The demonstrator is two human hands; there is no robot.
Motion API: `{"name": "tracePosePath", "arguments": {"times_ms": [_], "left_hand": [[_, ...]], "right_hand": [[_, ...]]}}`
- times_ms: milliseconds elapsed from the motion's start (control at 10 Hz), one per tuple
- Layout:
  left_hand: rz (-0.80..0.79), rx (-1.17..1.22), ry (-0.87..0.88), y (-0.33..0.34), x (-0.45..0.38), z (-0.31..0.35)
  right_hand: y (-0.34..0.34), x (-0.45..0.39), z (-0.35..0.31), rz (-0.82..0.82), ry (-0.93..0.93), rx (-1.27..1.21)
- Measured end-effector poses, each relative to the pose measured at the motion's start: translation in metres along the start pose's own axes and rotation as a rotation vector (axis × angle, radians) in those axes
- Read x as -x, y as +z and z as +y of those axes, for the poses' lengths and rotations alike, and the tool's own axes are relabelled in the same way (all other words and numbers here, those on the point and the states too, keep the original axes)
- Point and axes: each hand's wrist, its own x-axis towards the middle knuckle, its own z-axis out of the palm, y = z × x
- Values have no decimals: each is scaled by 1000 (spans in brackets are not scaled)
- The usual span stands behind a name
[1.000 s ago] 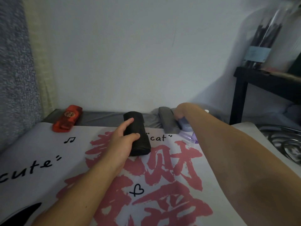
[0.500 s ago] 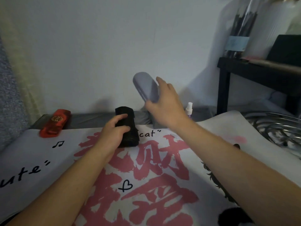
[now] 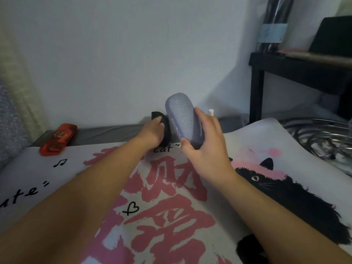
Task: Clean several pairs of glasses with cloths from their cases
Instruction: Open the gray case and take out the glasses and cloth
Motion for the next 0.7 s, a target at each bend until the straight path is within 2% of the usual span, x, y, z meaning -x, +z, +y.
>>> {"name": "tracePosePath", "arguments": {"times_ms": [200, 400, 700], "left_hand": [[96, 91, -49, -2, 4, -1], [316, 337, -215, -4, 6, 6], [278, 123, -144, 13, 1, 12]], "right_hand": [[7, 6, -6, -94, -52, -18], [2, -2, -8, 109, 69, -171], [-1, -4, 2, 66, 65, -121]]}}
